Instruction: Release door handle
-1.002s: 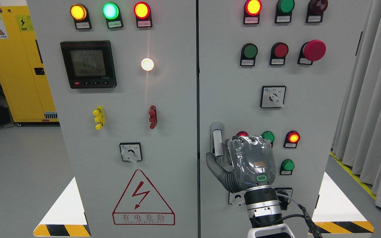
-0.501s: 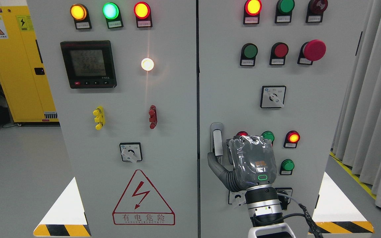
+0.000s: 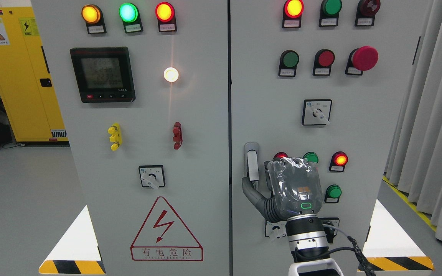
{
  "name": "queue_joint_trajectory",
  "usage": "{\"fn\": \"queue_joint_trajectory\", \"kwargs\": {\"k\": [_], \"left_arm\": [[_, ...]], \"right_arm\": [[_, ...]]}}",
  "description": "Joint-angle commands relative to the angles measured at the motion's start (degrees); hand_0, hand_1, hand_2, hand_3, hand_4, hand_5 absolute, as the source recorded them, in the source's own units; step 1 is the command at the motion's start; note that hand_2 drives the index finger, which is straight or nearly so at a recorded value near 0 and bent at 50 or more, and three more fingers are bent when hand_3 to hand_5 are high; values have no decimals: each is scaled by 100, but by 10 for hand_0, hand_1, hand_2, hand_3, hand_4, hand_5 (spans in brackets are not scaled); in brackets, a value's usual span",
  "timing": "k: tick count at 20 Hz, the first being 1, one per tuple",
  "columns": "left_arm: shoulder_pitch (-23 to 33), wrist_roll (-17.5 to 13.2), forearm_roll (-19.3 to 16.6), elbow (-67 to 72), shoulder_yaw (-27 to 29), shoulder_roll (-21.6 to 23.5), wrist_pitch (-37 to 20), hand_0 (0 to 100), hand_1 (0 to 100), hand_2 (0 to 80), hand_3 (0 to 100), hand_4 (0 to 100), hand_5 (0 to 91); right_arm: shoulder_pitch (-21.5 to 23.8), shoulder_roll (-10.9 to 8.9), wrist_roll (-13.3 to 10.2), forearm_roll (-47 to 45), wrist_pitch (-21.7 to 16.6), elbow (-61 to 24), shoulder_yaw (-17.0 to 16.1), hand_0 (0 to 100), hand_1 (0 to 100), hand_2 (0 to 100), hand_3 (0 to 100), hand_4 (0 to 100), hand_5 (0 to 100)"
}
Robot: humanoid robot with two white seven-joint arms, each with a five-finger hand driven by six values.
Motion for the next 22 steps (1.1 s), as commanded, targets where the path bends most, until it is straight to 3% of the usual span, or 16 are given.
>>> {"fn": "queue_joint_trajectory", "kwargs": {"k": [1,5,11,22], "left_arm": [[0,-1,0,-70,0,0,-5,120,556,0,0,0,0],[0,-1,0,-70,0,0,-5,120,556,0,0,0,0],[0,-1,0,-70,0,0,-5,120,556,0,0,0,0],[0,-1,0,-70,0,0,-5,120,556,0,0,0,0]], "right_arm": [[5,1,-3,-5,3,6,-12,386,430,1000,1000,1000,1000],[13,1,-3,-5,3,6,-12,400,421,1000,1000,1000,1000],[13,1,-3,-5,3,6,-4,498,415,1000,1000,1000,1000],[40,1,-12,-5,3,-20,-12,554,425,1000,1000,1000,1000]]}}
